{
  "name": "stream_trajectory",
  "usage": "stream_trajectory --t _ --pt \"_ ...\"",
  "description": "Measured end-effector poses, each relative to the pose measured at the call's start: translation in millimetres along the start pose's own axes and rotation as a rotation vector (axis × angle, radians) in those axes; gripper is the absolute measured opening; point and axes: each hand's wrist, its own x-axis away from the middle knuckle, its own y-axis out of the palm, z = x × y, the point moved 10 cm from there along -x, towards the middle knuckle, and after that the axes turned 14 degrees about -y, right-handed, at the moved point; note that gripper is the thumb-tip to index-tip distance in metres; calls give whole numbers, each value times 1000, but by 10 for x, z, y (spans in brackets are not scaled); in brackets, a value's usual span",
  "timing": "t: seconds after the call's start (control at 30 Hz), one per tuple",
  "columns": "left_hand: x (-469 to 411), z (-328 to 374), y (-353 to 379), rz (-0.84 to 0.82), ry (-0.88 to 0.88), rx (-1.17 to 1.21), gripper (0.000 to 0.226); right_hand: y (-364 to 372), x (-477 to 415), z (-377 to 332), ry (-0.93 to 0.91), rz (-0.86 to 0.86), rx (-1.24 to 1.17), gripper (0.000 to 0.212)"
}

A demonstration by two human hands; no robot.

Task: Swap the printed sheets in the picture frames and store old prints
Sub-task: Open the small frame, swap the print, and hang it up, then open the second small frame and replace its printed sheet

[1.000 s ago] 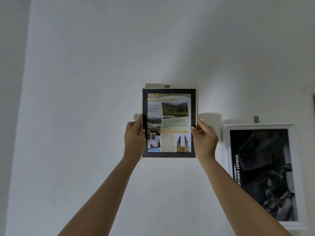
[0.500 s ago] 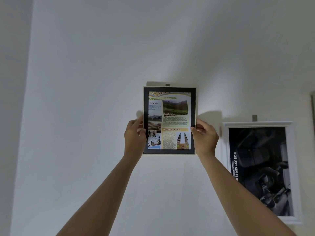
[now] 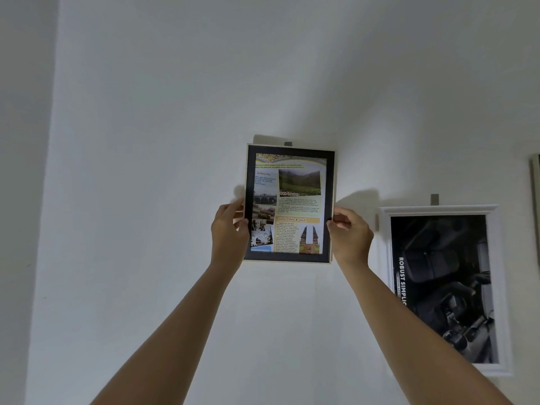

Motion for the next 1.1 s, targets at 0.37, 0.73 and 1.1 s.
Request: stream_trajectory --t 0.37,0.73,1.1 --pt "0 6 -18 -32 -20 -114 34 -22 -32 -109 -10 -50 60 17" --pt "266 656 -20 31 -46 -188 33 -571 -204 -205 54 -202 100 27" --pt "1411 1924 1714 -235 76 -351 40 -2591 -674 133 73 -456 374 38"
